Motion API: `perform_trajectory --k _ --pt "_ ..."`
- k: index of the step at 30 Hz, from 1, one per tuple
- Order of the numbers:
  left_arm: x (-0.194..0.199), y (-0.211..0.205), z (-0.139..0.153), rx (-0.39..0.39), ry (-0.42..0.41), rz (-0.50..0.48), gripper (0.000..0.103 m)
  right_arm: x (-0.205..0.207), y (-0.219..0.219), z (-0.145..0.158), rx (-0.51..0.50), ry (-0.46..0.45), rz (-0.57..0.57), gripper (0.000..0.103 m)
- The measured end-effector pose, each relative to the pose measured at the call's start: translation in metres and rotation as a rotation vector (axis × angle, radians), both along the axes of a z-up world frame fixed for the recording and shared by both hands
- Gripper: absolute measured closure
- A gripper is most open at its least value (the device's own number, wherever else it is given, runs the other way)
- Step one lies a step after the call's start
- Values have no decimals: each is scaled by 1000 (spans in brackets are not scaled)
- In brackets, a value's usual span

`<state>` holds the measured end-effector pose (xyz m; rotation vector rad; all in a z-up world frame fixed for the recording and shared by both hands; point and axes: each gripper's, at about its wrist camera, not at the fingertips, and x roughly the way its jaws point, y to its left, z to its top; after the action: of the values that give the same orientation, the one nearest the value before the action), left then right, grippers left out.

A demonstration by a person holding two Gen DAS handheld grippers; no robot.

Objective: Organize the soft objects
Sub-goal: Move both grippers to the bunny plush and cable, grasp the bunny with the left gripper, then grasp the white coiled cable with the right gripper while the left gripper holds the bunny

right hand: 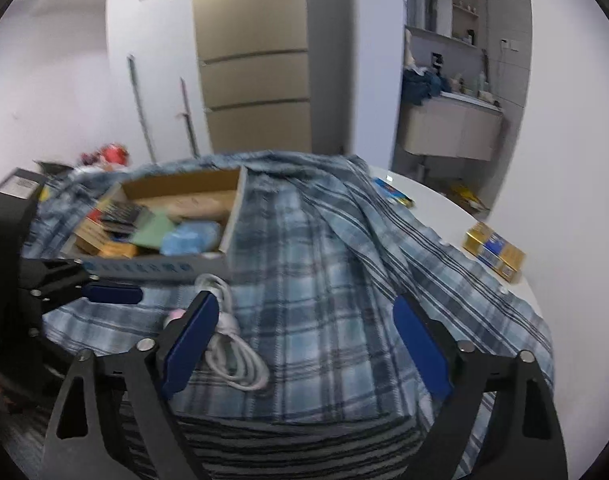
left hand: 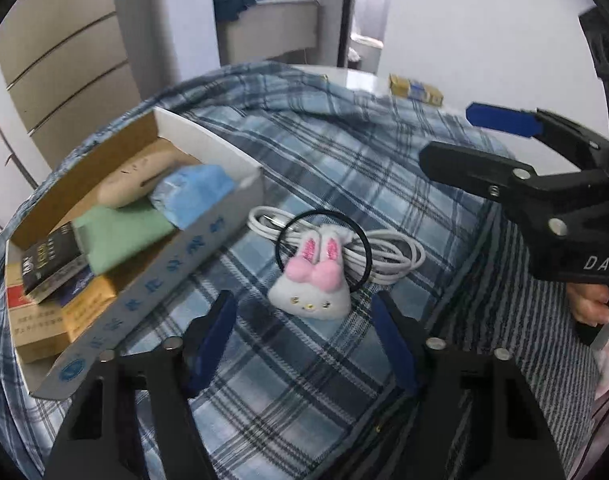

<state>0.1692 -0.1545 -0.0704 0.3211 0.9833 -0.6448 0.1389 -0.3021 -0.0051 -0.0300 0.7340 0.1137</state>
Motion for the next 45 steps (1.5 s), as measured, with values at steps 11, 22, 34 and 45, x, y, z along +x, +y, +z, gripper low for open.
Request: perform_trajectory --k 11,22,34,45 --pt "5 -3 -11 -14 26 10 65 7 -10 -15 14 56 -12 21" --pt "-58 71 52 -129 -257 313 65 2 -14 6 135 51 52 21" --pt "-88 108 71 -179 -387 487 65 23 35 14 122 161 219 44" --pt "-84 118 51 -165 -403 514 65 43 63 -42 37 284 261 68"
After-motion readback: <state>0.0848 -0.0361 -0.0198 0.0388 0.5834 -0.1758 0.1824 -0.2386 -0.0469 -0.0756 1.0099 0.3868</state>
